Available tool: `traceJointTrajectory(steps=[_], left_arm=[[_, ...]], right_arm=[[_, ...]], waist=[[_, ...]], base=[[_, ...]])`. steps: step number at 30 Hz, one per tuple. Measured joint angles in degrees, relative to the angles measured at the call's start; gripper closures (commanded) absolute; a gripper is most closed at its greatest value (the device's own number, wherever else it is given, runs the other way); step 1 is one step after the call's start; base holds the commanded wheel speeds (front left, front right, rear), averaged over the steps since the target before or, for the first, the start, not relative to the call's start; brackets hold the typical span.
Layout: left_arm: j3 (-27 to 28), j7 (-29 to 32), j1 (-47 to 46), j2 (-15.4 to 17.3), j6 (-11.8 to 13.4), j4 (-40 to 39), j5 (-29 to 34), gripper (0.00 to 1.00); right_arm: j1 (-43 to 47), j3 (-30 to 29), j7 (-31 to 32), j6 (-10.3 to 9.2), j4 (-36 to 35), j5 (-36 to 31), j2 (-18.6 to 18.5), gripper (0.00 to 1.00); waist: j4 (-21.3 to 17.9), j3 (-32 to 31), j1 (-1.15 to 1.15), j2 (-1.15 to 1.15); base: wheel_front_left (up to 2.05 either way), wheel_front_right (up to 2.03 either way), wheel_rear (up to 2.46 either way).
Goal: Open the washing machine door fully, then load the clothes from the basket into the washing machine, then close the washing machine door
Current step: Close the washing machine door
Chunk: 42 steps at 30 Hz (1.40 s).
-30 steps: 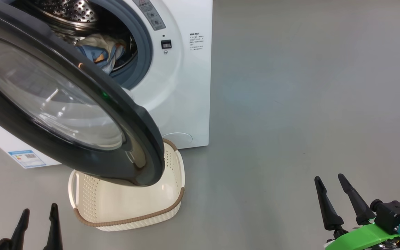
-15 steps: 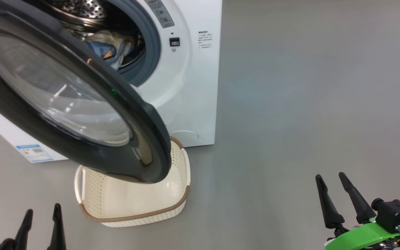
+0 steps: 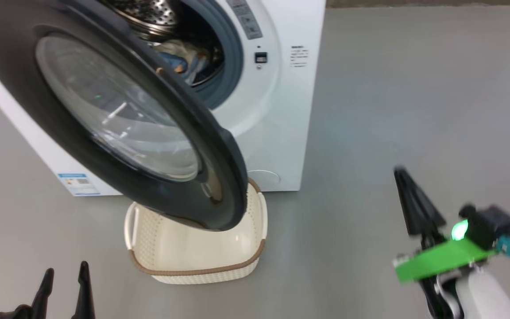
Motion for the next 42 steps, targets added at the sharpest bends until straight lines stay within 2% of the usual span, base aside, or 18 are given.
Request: traceJointTrajectory(steps=[8,13,17,23,30,34,37,42], left_arm=[[-0.8,0.0,0.0,-0.2,0.0,0.0,0.0,0.0],[-1.5,0.0,0.1,-0.7,0.0,0.0,-0.1,0.0],[-1.9,0.0,0.1,-0.9,0.0,0.0,-0.3,0.0],[-2.1,0.0,0.0,-1.2,0.0,0.0,-0.6,0.0],[-2.6,0.0,-0.4,-2.1,0.0,0.0,-1.0,0.0],[-2.9,0.0,-1.6,-2.6,0.0,0.0,-1.1,0.0],[-3.2,0.0,-2.9,-2.7,0.0,0.2,-1.5,0.0],[-3.5,0.0,-3.8,-3.1,0.0,0.5,-2.0,0.0]], right_arm=[[-8.6,4.9,0.0,0.0,-7.8,2.5,1.6,1.0],[-10.3,10.8,0.0,0.0,-12.0,3.8,2.5,1.0],[-10.3,17.2,0.0,0.0,-12.4,4.5,3.0,1.0],[-10.2,24.9,0.0,0.0,-6.3,6.5,2.9,1.0],[-10.2,27.7,0.0,0.0,1.0,6.6,2.7,1.0],[-10.2,27.4,0.0,0.0,5.4,6.8,2.7,1.0],[-10.3,24.7,0.0,0.0,8.7,6.8,2.9,1.0],[-12.3,22.6,0.0,0.0,10.4,6.7,3.4,1.0]], waist=[[3.2,-1.2,0.0,0.0],[5.5,-1.9,0.0,0.0],[7.4,-2.1,0.0,0.0],[9.9,-1.3,0.0,0.0],[11.5,0.5,0.0,0.0],[12.2,2.0,0.0,0.0],[12.8,3.2,0.0,0.0],[13.4,4.5,0.0,0.0]], base=[[0.0,0.0,0.0],[0.0,0.0,0.0],[0.0,0.0,0.0],[0.0,0.0,0.0],[0.0,0.0,0.0],[0.0,0.0,0.0],[0.0,0.0,0.0],[0.0,0.0,0.0]])
